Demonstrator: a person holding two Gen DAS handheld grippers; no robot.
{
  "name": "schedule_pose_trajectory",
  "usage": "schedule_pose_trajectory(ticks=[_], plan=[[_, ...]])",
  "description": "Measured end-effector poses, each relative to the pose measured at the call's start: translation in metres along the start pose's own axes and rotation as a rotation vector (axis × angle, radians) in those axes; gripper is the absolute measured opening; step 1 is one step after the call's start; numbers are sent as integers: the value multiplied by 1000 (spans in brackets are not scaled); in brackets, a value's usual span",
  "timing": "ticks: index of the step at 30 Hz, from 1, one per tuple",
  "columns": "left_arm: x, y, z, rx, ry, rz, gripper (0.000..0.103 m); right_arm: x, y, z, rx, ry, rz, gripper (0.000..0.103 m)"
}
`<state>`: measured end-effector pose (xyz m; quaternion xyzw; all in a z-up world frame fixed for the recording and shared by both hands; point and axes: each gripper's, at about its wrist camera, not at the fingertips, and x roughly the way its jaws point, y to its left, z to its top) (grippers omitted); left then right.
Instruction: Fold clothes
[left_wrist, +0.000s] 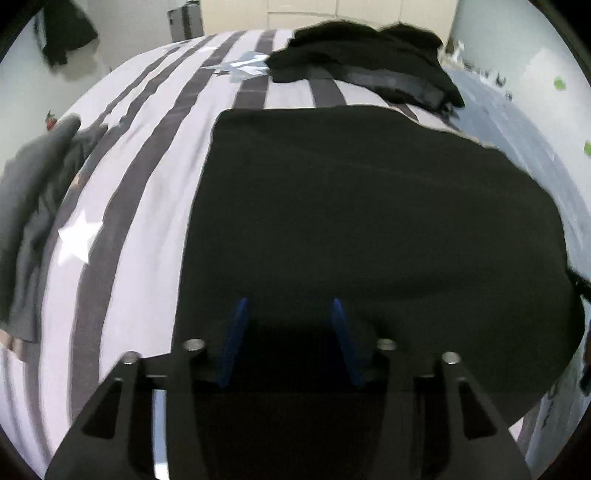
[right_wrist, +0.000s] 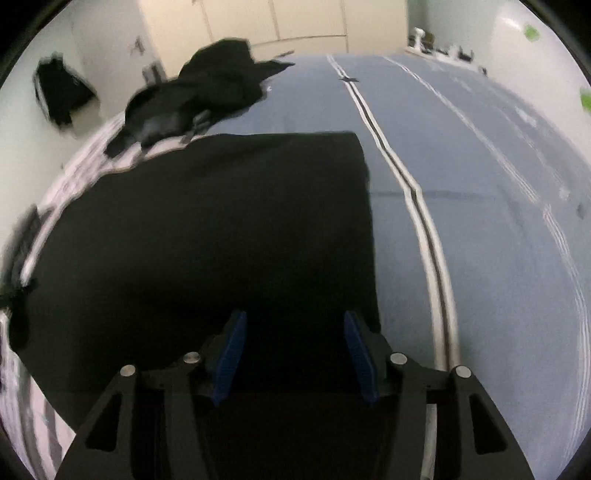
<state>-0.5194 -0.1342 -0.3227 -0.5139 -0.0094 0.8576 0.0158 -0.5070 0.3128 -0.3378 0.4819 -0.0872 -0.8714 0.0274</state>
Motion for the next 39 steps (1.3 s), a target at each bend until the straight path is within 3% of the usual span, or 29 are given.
schedule_pose_trajectory(ticks=[3,6,8,11,13,17,23,29,32,34,37,39], plan=[[-1,12,7,-66,21,4,68,-1,-1,2,-28,7,2,49],[-9,21,8,-89,11,30,55,-6,-4,6,-22,22,-26,55],[-15,32,7,-98,8,125,54,-11,-18,7,11,22,-68,60],[-16,65,7,-205,21,200,49,-16,-43,9,69,23,-161,59],[-21,80,4,-263,28,195,44,-20,-60,9,123,32,-207,53],[-46,61,3,-206,-35,171,44,-34,-58,13,106,24,-225,50],[-57,-32,17,-41,-96,-5,44,-42,8,22,10,-21,-118,50],[-26,-131,14,75,-82,-184,43,-14,97,22,-24,-37,72,50],[-7,-139,4,97,-69,-155,43,1,127,13,-45,-37,104,50],[-6,-129,5,95,-73,-146,32,9,132,5,-83,-39,79,49],[-12,-85,6,46,-76,-78,29,8,115,1,-106,-43,76,44],[-12,-49,4,3,-65,-19,22,4,96,1,-123,-41,60,30]])
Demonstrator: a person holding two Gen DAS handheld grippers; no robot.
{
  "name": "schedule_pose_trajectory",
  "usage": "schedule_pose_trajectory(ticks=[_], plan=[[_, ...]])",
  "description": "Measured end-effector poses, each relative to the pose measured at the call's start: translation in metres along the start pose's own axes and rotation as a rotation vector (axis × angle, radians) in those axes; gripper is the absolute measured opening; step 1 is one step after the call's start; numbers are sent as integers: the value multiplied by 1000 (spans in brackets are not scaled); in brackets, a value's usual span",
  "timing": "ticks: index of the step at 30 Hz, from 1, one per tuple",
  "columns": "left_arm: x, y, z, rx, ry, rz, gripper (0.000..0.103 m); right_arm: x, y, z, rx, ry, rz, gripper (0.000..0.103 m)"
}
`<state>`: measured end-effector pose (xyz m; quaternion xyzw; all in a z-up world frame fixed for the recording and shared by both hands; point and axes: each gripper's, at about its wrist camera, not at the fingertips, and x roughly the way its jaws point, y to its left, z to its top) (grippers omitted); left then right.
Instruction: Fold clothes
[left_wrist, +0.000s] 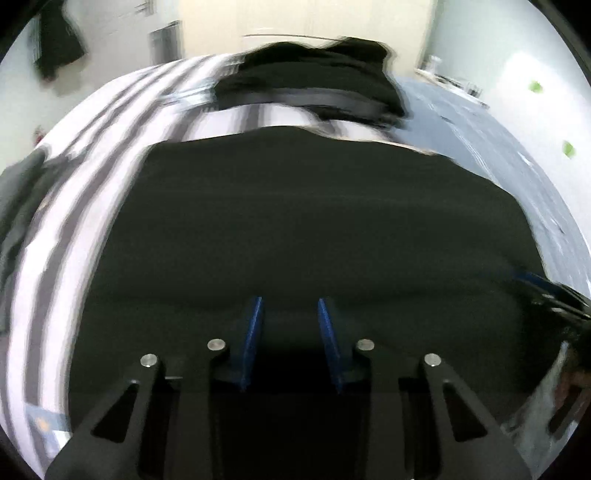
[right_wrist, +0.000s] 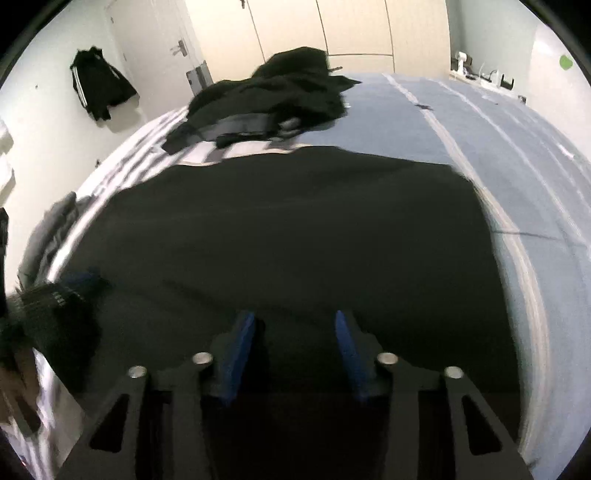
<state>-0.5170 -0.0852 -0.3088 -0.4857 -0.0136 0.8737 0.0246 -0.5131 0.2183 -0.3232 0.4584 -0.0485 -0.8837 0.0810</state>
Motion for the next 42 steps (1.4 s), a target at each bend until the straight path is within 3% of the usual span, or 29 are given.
schedule_pose_trajectory(ticks=[1,2,3,5,6,8,13,17,19,20,21,25,27,29,31,33,37,40,42], plan=[[0,18,-1,-20,5,30,20,-5,-12,-4,-2,8,-21,25],[-1,31,2,-35,9,58,20,-8,-30,-8,7,23,-34,12],[-1,41,6,-46,12,85,20,-9,-44,-8,25,33,-63,9],[-12,52,25,-89,-34,89,20,-12,-69,-3,72,58,-115,8],[-17,51,32,-99,-54,75,20,-17,-73,8,92,36,-132,16],[-14,35,52,-75,-78,14,20,-26,-80,33,131,-15,-165,17],[35,-24,90,17,-54,-107,20,15,-27,88,24,-45,-37,18],[79,-28,100,43,13,-66,20,76,14,110,-51,11,5,18],[94,-11,107,24,24,-46,20,105,6,111,-32,62,-27,18],[96,0,108,28,24,-43,20,110,-3,111,4,59,-3,16],[97,10,110,38,25,-42,20,110,-11,114,23,53,12,16],[93,39,119,69,27,-28,18,98,-42,118,9,31,-61,16],[84,57,127,36,18,41,22,90,-81,114,82,38,-60,10],[71,81,130,-59,4,49,38,82,-97,115,105,30,-92,4],[58,106,131,-158,-9,46,47,68,-112,115,112,17,-141,9],[42,122,125,-199,-16,65,47,48,-134,107,154,2,-195,31],[12,130,96,-224,-4,46,48,11,-162,79,272,0,-195,34],[-9,122,60,-242,21,25,52,-20,-162,49,300,-1,-176,36],[-15,114,35,-241,55,19,52,-35,-149,26,284,16,-155,43]])
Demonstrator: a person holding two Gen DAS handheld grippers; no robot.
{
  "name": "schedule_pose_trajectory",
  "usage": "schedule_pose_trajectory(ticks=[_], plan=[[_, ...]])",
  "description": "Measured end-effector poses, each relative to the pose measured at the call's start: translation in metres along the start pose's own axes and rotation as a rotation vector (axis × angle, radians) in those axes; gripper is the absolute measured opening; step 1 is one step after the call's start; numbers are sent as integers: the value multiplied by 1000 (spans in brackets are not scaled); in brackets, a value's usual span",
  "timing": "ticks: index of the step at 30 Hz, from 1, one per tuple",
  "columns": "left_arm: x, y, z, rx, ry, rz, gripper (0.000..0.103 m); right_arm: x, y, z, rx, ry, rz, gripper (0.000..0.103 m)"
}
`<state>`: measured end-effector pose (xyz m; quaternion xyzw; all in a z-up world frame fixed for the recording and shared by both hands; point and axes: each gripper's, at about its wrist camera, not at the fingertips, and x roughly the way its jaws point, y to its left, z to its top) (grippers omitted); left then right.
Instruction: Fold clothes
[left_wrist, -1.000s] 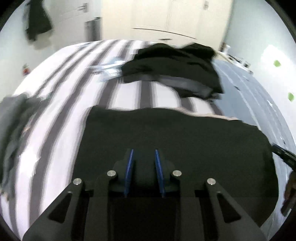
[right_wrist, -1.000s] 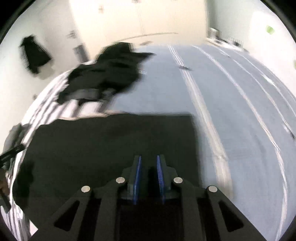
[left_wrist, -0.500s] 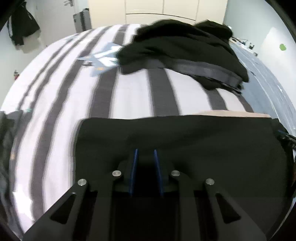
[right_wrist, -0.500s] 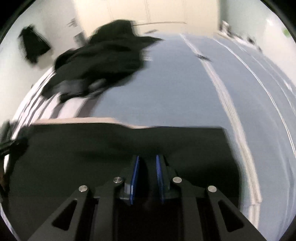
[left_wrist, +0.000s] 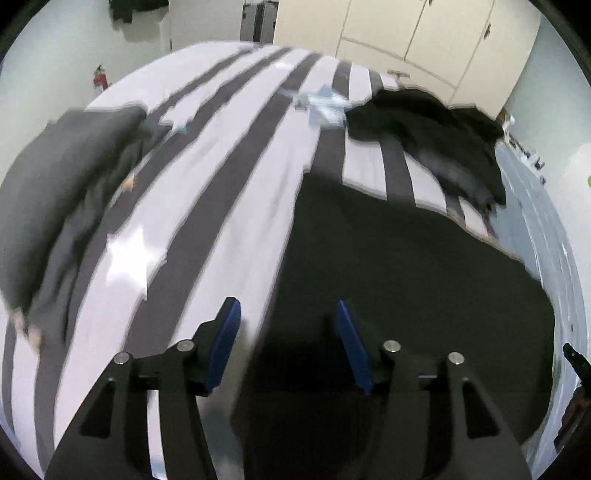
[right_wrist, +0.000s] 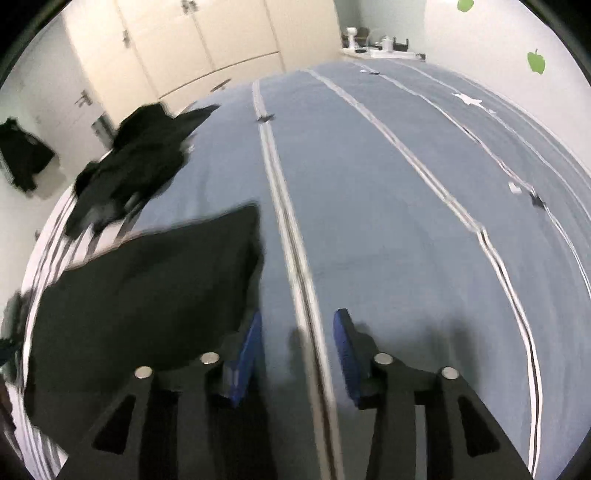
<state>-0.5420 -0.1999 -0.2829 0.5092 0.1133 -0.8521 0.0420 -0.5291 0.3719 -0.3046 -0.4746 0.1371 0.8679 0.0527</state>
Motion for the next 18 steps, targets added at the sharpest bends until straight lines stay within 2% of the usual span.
schedule_pose_trajectory(ticks=[5,7,10,14,18], plan=[[-3,0,-40,-50,54,-4,52,-17,11,-57,-9,79,79,44],[-8,-2,-50,-49,60,6,52,-14,12,-69,15,93,98,44],[-18,-7,-61,-41,59,5,52,-8,7,-84,55,92,107,50],[-31,-13,-69,-5,34,-1,52,-13,-1,-98,120,89,132,52],[-35,-9,-81,0,26,-15,52,-19,0,-115,110,95,143,55]])
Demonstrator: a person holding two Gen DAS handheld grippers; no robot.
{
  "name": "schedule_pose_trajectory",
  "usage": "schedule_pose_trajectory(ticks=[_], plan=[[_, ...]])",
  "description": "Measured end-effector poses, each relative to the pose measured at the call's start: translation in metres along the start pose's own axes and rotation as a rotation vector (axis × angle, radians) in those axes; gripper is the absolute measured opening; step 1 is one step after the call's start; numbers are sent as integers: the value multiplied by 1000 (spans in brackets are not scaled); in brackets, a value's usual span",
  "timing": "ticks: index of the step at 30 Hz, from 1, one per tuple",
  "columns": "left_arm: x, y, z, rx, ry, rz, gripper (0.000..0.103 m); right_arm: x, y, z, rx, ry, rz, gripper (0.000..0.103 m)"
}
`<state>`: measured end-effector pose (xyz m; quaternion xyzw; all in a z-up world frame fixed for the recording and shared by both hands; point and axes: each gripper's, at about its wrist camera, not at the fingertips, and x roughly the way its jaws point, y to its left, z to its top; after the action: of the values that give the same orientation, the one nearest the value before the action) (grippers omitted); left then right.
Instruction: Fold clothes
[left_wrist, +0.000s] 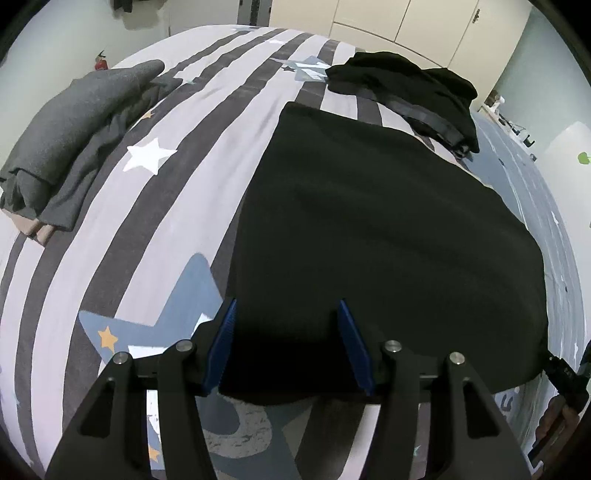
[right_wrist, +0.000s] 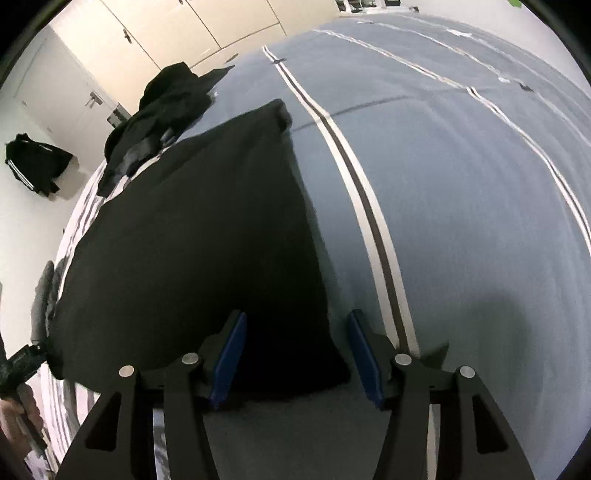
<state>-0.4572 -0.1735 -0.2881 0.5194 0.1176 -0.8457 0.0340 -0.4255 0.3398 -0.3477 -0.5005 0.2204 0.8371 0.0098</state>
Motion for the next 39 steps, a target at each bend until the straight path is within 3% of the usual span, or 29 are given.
schedule_pose_trajectory(ticks=[7,17,22,27,31,39], plan=[[-7,6,-16,15,5,-9,52,-5,5,-19,53,5,57,79],[-5,9,-12,22,12,-33,52,9,11,-6,200,-49,113,83],[-6,14,-5,19,9,-40,52,5,-17,-3,349,-54,211,75],[-3,17,-5,12,16,-46,52,-8,4,-33,204,38,119,73],[1,17,-8,9,31,-51,52,-6,18,-48,198,60,123,76],[1,9,8,64,-6,-48,52,16,12,7,268,-27,166,74]])
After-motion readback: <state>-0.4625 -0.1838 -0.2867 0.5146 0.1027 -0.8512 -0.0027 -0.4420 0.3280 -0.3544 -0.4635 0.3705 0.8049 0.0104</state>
